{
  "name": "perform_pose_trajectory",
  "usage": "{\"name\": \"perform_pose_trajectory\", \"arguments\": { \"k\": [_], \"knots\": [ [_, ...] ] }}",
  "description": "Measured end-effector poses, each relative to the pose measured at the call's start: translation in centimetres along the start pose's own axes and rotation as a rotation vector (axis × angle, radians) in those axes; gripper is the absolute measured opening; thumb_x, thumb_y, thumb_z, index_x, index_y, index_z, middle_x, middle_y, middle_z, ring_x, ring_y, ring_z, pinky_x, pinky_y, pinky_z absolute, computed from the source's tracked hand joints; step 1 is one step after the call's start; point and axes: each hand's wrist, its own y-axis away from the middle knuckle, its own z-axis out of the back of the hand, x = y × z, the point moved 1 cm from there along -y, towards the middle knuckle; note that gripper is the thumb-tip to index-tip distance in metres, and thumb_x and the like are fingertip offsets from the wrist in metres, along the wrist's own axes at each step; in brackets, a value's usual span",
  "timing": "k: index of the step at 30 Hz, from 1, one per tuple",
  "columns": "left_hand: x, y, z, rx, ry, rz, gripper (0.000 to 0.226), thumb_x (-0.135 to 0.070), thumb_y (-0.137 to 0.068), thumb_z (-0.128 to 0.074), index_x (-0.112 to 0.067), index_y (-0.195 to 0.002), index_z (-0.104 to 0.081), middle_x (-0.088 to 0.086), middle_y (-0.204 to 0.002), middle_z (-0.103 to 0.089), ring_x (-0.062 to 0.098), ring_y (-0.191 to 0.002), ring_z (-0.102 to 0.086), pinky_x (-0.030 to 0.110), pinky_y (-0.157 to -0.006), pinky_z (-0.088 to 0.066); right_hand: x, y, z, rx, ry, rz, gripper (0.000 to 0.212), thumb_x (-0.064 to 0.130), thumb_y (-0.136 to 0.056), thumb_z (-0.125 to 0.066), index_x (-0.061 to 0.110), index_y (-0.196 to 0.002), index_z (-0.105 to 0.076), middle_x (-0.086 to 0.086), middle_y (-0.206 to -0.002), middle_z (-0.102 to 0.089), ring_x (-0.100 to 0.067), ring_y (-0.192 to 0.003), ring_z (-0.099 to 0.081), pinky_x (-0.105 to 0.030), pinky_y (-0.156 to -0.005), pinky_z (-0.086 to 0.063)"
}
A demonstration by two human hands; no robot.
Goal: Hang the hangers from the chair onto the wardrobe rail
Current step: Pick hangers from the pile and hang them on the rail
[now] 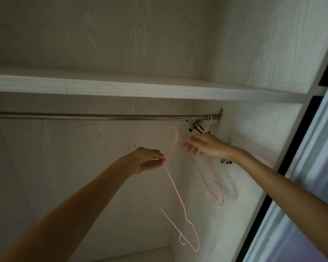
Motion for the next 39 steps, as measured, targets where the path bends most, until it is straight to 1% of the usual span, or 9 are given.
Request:
{"name": "perform_pose_trajectory", "arguments": {
  "k": [4, 8, 11, 16, 19, 22, 26, 32, 39],
  "knots": [
    [0.2, 0.8, -1.2, 0.02, 0.121, -0.011, 0.005, 0.006, -0.088, -0.055, 0.006, -0.091, -0.058, 0.016, -0.084, -0.063, 0.014, -0.046, -0.067, 0.023, -0.052, -0.057, 1.0, 3.2, -3.9, 0.284, 0.03, -0.052, 0.045, 0.043, -0.097, -0.034, 0.011, -0.118, -0.057, -0.002, -0.101, -0.066, -0.011, -0.072, -0.061, -0.019, -0.063, -0.047],
    [0.4, 1.3, -2.1, 0.067, 0.188, -0.009, 0.019, 0.006, -0.087, -0.055, 0.008, -0.106, -0.056, 0.018, -0.082, -0.065, 0.016, -0.049, -0.068, 0.024, -0.053, -0.058, 0.4, 3.9, -6.1, 0.083, 0.036, -0.003, 0.024, 0.028, -0.092, -0.055, 0.008, -0.105, -0.06, -0.011, -0.089, -0.071, -0.014, -0.052, -0.056, -0.011, -0.047, -0.042],
    [0.4, 1.4, -2.5, 0.106, 0.147, -0.038, 0.035, 0.005, -0.088, -0.055, 0.005, -0.123, -0.051, 0.014, -0.077, -0.069, 0.018, -0.056, -0.07, 0.025, -0.054, -0.059, 0.3, 4.2, -6.4, -0.052, -0.006, -0.013, 0.014, 0.021, -0.092, -0.056, 0.01, -0.099, -0.061, 0.0, -0.069, -0.066, -0.005, -0.042, -0.052, -0.011, -0.043, -0.039],
    [-1.0, 0.7, -3.0, -0.072, -0.411, -0.252, 0.029, -0.014, -0.092, -0.056, -0.008, -0.12, -0.055, 0.008, -0.098, -0.065, 0.023, -0.074, -0.066, 0.032, -0.067, -0.055, -0.5, 4.1, -5.1, -0.248, 0.09, -0.075, 0.013, 0.02, -0.093, -0.055, 0.012, -0.099, -0.063, 0.007, -0.066, -0.063, -0.002, -0.056, -0.057, -0.02, -0.058, -0.045],
    [-2.9, 0.0, -2.3, -0.396, -0.899, -0.538, 0.021, -0.024, -0.09, -0.056, -0.023, -0.11, -0.061, -0.002, -0.098, -0.069, 0.019, -0.088, -0.067, 0.032, -0.084, -0.053, -0.7, 3.1, -3.0, -0.308, 0.135, -0.092, 0.015, 0.018, -0.093, -0.054, 0.008, -0.097, -0.065, 0.002, -0.068, -0.065, 0.004, -0.047, -0.055, -0.015, -0.051, -0.041],
    [-4.6, -0.7, -1.4, -0.623, -1.244, -0.893, 0.031, -0.025, -0.092, -0.052, -0.025, -0.122, -0.055, -0.003, -0.12, -0.06, 0.017, -0.113, -0.055, 0.032, -0.093, -0.046, -0.7, 1.0, -1.0, -0.331, 0.228, -0.117, 0.02, 0.017, -0.093, -0.052, 0.003, -0.091, -0.068, -0.007, -0.077, -0.071, -0.002, -0.049, -0.057, -0.018, -0.053, -0.043],
    [-5.7, -2.6, 0.2, -0.66, -1.637, -0.904, 0.05, -0.023, -0.095, -0.046, -0.02, -0.143, -0.033, 0.001, -0.148, -0.036, 0.021, -0.137, -0.032, 0.036, -0.113, -0.024, -1.5, -3.2, -0.5, -0.308, 0.328, -0.185, 0.026, 0.013, -0.091, -0.048, -0.001, -0.088, -0.07, -0.013, -0.085, -0.073, -0.024, -0.074, -0.068, -0.031, -0.072, -0.053],
    [-5.8, -3.9, 0.3, -0.77, -1.748, -0.917, 0.046, -0.015, -0.094, -0.047, -0.02, -0.139, -0.039, 0.002, -0.135, -0.05, 0.023, -0.122, -0.048, 0.036, -0.108, -0.03, -3.5, -6.8, -3.3, -0.248, 0.255, -0.258, 0.02, 0.02, -0.094, -0.051, 0.007, -0.095, -0.065, -0.007, -0.09, -0.072, -0.017, -0.076, -0.068, -0.022, -0.056, -0.046],
    [-5.5, -4.4, 0.3, -0.796, -1.639, -0.933, 0.044, -0.008, -0.09, -0.053, -0.018, -0.132, -0.05, 0.004, -0.124, -0.059, 0.026, -0.111, -0.054, 0.037, -0.097, -0.039, -4.7, -6.0, -4.0, -0.273, 0.411, -0.185, 0.031, 0.031, -0.096, -0.047, 0.008, -0.105, -0.064, -0.006, -0.102, -0.07, -0.021, -0.092, -0.067, -0.022, -0.064, -0.041]
  ]
}}
